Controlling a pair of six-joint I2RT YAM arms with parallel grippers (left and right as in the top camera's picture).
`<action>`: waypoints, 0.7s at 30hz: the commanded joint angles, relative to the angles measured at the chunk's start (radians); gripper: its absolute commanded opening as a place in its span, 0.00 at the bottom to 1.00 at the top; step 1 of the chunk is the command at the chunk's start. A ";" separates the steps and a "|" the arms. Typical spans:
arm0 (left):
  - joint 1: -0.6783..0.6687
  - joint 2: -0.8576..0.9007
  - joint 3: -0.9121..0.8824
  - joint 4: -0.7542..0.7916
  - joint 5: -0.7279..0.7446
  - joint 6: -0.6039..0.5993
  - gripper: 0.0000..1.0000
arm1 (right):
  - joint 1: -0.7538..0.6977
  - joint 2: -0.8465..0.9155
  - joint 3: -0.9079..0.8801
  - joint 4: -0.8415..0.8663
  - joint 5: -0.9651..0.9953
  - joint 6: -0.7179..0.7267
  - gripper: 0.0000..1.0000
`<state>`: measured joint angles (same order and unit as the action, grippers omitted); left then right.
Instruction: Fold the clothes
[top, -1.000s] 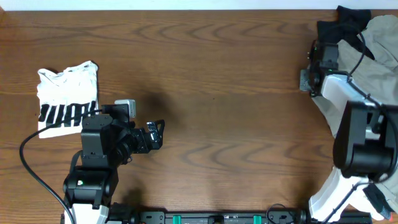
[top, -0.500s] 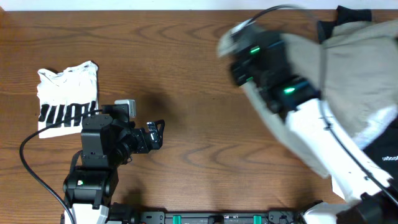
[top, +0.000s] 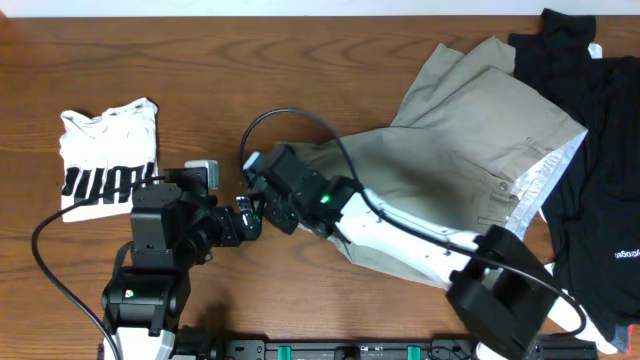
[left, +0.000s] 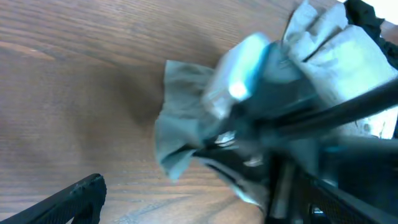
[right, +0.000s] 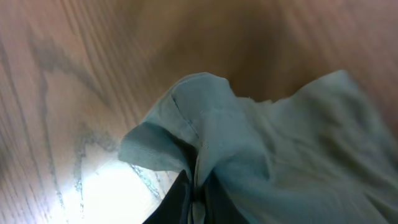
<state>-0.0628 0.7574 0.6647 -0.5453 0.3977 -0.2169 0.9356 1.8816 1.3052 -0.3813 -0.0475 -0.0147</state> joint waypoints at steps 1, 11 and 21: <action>-0.002 0.000 0.020 0.000 0.014 -0.010 0.98 | -0.002 -0.017 -0.002 -0.001 0.107 0.015 0.15; -0.002 0.000 0.020 -0.019 0.014 -0.010 0.98 | -0.111 -0.322 -0.001 -0.114 0.284 0.031 0.61; -0.003 0.094 0.018 0.012 0.055 -0.010 0.98 | -0.442 -0.476 -0.007 -0.612 0.259 0.513 0.76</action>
<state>-0.0628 0.8032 0.6647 -0.5545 0.4118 -0.2176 0.5724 1.3891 1.3094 -0.9360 0.2173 0.2916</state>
